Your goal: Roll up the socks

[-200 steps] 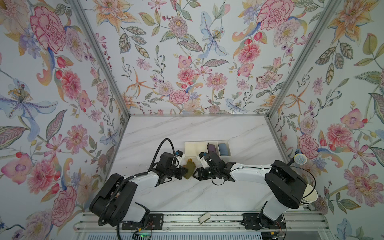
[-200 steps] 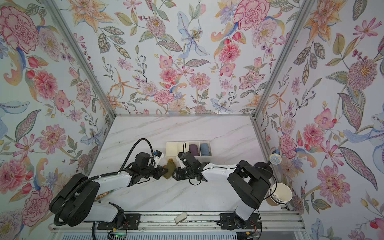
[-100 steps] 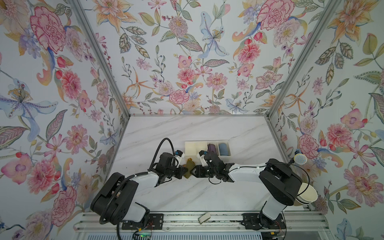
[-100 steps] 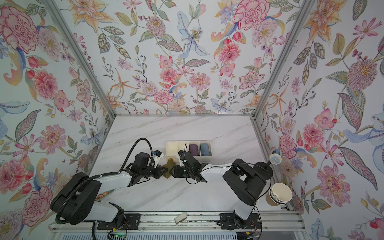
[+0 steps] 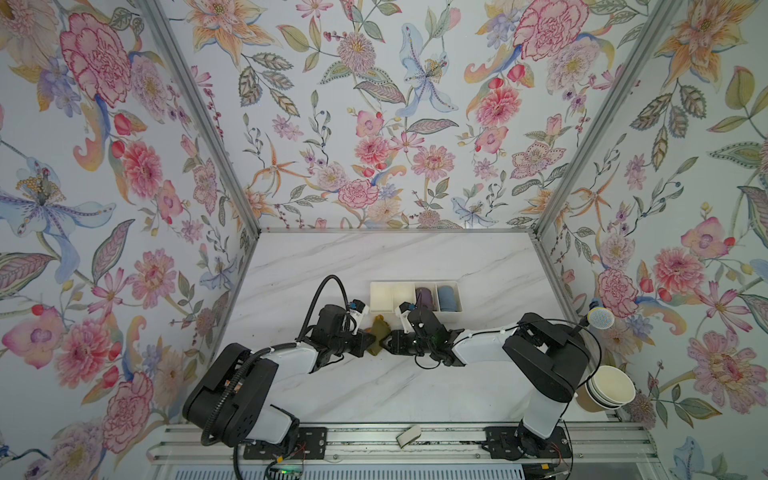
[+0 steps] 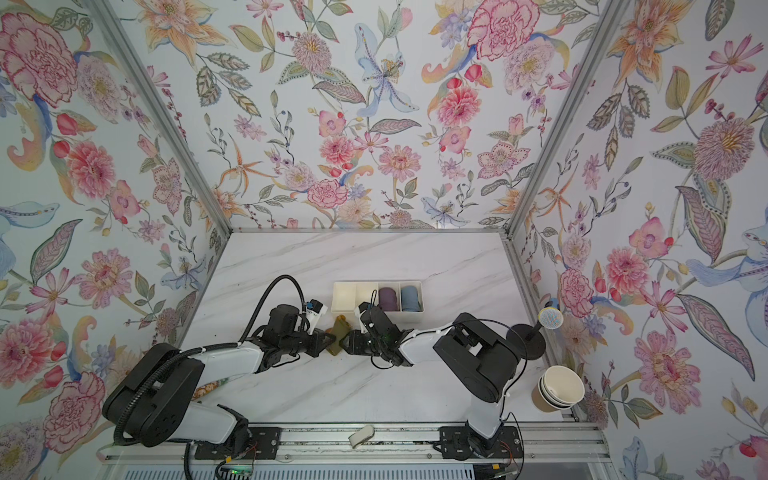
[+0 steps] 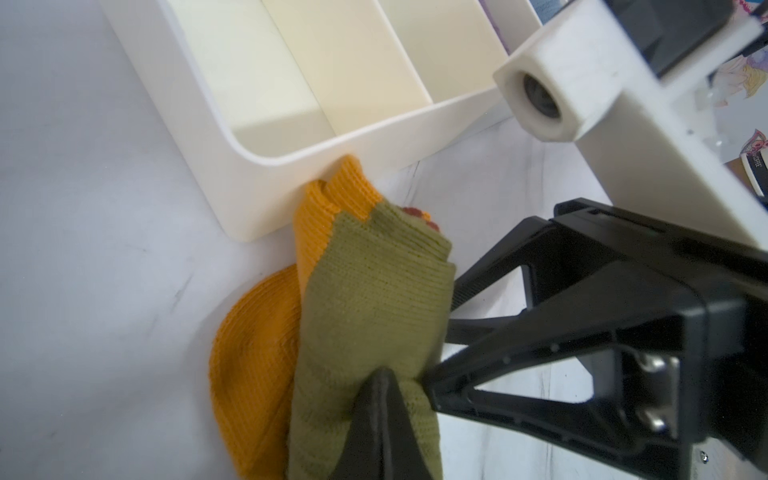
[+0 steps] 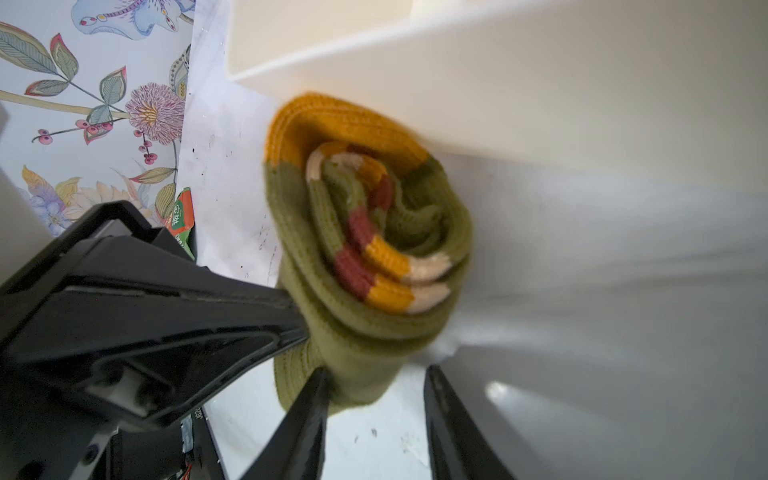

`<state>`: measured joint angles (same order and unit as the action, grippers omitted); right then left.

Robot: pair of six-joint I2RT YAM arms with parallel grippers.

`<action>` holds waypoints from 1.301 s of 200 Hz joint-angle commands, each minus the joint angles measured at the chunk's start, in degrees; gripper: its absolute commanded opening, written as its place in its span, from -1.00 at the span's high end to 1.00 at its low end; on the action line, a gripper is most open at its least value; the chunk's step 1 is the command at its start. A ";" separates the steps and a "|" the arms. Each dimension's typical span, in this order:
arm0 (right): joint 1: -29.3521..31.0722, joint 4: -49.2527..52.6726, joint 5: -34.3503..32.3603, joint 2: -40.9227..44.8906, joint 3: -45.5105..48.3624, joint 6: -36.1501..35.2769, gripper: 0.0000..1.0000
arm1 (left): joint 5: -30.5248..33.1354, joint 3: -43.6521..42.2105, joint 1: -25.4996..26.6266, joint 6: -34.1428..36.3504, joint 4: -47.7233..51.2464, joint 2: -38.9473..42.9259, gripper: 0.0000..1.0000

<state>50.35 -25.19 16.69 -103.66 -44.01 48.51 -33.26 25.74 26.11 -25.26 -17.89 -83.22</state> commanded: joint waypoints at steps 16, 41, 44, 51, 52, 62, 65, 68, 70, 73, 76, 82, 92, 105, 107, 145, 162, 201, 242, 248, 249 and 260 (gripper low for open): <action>-0.63 -4.14 -0.73 -2.32 0.37 1.03 0.25 | 3.90 -2.27 -1.10 0.72 7.41 -2.73 1.00; -0.89 -5.72 -0.83 -3.17 0.74 1.19 0.40 | 3.90 -2.10 -1.24 0.82 7.47 -3.06 1.00; -0.95 -6.03 -0.76 -3.26 0.76 1.26 0.43 | 3.90 -2.10 -1.21 0.80 7.45 -3.15 1.00; -1.03 -6.40 -0.69 -3.39 0.85 1.26 0.52 | 3.81 -2.01 -1.23 0.86 7.53 -3.29 1.00; -1.03 -6.42 -0.69 -3.39 0.85 1.20 0.53 | 3.81 -2.01 -1.23 0.84 7.52 -3.37 1.00; -1.11 -6.86 -0.75 -3.57 0.99 1.22 0.65 | 3.65 -1.85 -1.22 0.88 7.52 -3.69 1.00; -1.08 -7.07 -0.70 -3.65 1.07 1.23 0.68 | 3.64 -1.86 -1.26 0.91 7.54 -3.76 1.00; -1.12 -7.26 -0.74 -3.66 1.16 1.21 0.73 | 3.59 -1.79 -1.22 0.95 7.60 -3.86 1.00; -1.13 -7.42 -0.70 -3.72 1.19 1.23 0.75 | 3.56 -1.75 -1.23 0.92 7.60 -3.92 1.00; -1.18 -7.62 -0.69 -3.74 1.28 1.19 0.78 | 3.47 -1.74 -1.23 0.89 7.61 -3.96 1.00; -1.19 -7.74 -0.69 -3.75 1.37 1.23 0.84 | 3.46 -1.74 -1.27 0.87 7.63 -4.04 1.00; -1.29 -8.08 -0.67 -3.80 1.51 1.23 0.92 | 3.37 -1.66 -1.32 0.99 7.61 -4.22 1.00; -1.46 -8.59 -0.45 -3.77 1.73 1.08 0.97 | 3.25 -1.65 -1.32 0.97 7.67 -4.35 1.00; -1.59 -8.44 0.00 -3.59 1.95 0.76 0.98 | 3.12 -1.70 -1.32 0.82 7.70 -4.42 1.00; -1.62 -8.42 0.05 -3.58 1.99 0.65 0.99 | 3.11 -1.73 -1.30 0.78 7.78 -4.48 1.00; -2.45 -6.54 2.05 -1.95 2.61 -1.06 1.00 | 2.85 -2.44 -1.32 0.25 8.63 -3.34 1.00; -2.80 -4.87 2.95 -1.01 2.60 -2.18 1.00 | 2.76 -2.45 -1.28 0.07 9.30 -2.46 1.00; -3.34 0.47 5.30 1.28 2.22 -5.36 1.00 | 1.81 -2.89 -0.90 -1.09 9.74 -0.48 1.00; -3.61 7.84 7.70 2.91 0.62 -9.58 1.00 | 1.79 -3.07 1.53 -2.95 8.72 -0.35 1.00; -3.65 8.81 7.83 3.21 0.46 -10.10 1.00 | 1.79 -3.06 1.94 -3.32 8.28 -0.58 1.00; -3.67 9.00 7.87 3.25 0.44 -10.19 1.00 | 1.79 -3.06 2.02 -3.40 8.25 -0.60 1.00; -3.65 10.86 8.31 3.64 0.08 -11.25 1.00 | 1.70 -2.98 2.82 -4.11 7.41 -0.95 1.00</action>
<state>47.35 -22.90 23.70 -101.75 -42.83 41.32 -34.57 25.12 27.68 -27.44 -17.06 -82.39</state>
